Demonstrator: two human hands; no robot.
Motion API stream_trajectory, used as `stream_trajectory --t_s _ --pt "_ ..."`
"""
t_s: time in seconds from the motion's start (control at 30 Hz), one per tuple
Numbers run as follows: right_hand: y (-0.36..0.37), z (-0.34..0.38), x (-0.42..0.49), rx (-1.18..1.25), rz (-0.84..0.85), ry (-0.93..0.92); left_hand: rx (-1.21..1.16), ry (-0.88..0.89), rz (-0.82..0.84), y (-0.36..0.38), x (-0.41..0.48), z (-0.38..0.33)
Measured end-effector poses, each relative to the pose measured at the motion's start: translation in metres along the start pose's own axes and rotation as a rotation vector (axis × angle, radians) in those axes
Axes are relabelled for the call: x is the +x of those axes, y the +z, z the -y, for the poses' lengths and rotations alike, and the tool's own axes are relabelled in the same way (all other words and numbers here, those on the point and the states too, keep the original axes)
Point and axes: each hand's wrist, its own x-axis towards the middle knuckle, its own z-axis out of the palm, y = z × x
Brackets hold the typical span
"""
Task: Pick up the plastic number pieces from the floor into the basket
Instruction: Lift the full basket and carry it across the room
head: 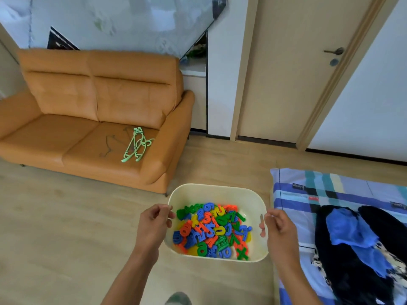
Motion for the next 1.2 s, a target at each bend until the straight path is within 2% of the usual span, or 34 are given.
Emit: stream_trajectory --t_s 0.23,0.37,0.57,0.73,1.0,1.2 --pt "0.098 0.03 0.134 -0.012 -0.083 0.032 0.013 0.005 0.052 0.048 0.18 -0.037" --pt "0.145 0.05 0.202 0.001 -0.202 0.082 0.053 0.036 0.137 0.081 0.28 -0.067" --pt "0.182 0.076 0.304 -0.032 -0.275 0.091 0.093 -0.021 0.245 0.14 0.398 -0.113" --pt "0.212 0.076 0.419 -0.044 -0.276 0.09 0.158 -0.008 0.248 0.204 0.494 -0.13" --pt "0.266 0.079 0.602 -0.052 -0.135 0.069 0.185 -0.078 0.064 0.293 0.639 -0.149" --pt "0.307 0.081 0.713 -0.087 -0.059 0.125 0.27 -0.126 0.103 0.337 0.737 -0.157"
